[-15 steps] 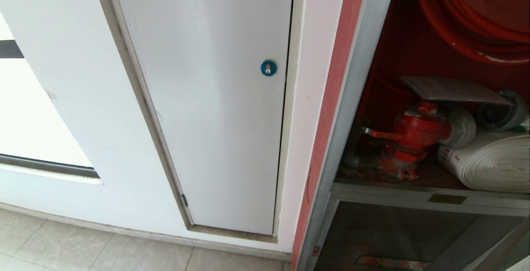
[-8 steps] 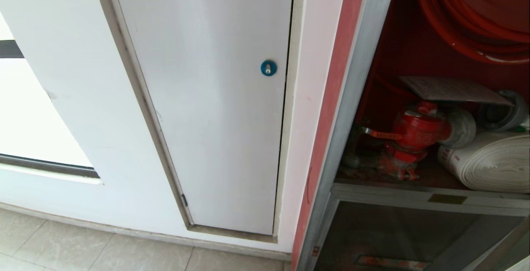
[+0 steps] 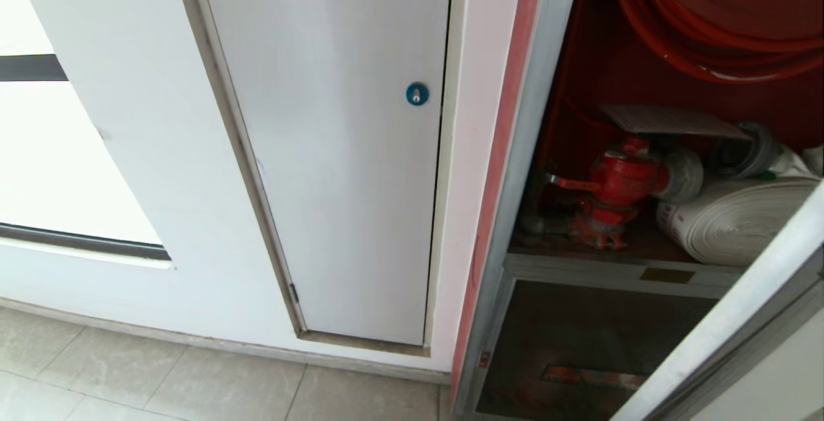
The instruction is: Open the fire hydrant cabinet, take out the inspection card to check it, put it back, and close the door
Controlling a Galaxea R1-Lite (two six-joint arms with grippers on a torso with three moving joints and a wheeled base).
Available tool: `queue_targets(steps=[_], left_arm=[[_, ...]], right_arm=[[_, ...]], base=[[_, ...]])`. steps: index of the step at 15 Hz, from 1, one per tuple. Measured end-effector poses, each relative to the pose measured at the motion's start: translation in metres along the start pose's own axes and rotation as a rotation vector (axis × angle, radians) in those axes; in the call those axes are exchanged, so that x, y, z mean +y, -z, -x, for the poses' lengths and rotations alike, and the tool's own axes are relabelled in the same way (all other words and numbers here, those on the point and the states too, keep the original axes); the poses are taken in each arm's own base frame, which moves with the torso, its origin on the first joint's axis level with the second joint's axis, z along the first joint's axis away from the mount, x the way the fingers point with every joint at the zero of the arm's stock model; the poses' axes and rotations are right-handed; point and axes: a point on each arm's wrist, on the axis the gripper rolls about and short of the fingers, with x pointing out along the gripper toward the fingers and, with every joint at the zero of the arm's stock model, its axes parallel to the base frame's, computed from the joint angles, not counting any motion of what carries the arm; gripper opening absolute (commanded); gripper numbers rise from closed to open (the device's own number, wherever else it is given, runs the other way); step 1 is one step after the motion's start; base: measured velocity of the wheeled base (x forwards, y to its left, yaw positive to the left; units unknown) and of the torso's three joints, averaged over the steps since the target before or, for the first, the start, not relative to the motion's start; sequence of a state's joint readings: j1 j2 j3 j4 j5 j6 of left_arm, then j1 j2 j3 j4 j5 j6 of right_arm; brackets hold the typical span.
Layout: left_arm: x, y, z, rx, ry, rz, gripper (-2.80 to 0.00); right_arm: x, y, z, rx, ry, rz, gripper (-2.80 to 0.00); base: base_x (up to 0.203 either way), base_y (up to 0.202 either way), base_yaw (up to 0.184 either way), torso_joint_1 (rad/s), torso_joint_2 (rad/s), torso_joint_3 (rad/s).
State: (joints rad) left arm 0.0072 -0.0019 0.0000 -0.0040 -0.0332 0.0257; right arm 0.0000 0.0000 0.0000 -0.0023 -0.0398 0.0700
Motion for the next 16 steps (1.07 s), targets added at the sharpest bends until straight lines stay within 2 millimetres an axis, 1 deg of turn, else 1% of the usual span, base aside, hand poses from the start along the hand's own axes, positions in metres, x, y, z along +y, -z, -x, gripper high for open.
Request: queue_targets(steps=[16], left_arm=[[0.0,0.0,0.0,0.0,0.0,0.001,-2.8]], right_arm=[[0.0,0.0,0.0,0.0,0.0,0.0,-2.8]], base=[[-0.198,0.0,0.002,0.003,0.0,0.003]])
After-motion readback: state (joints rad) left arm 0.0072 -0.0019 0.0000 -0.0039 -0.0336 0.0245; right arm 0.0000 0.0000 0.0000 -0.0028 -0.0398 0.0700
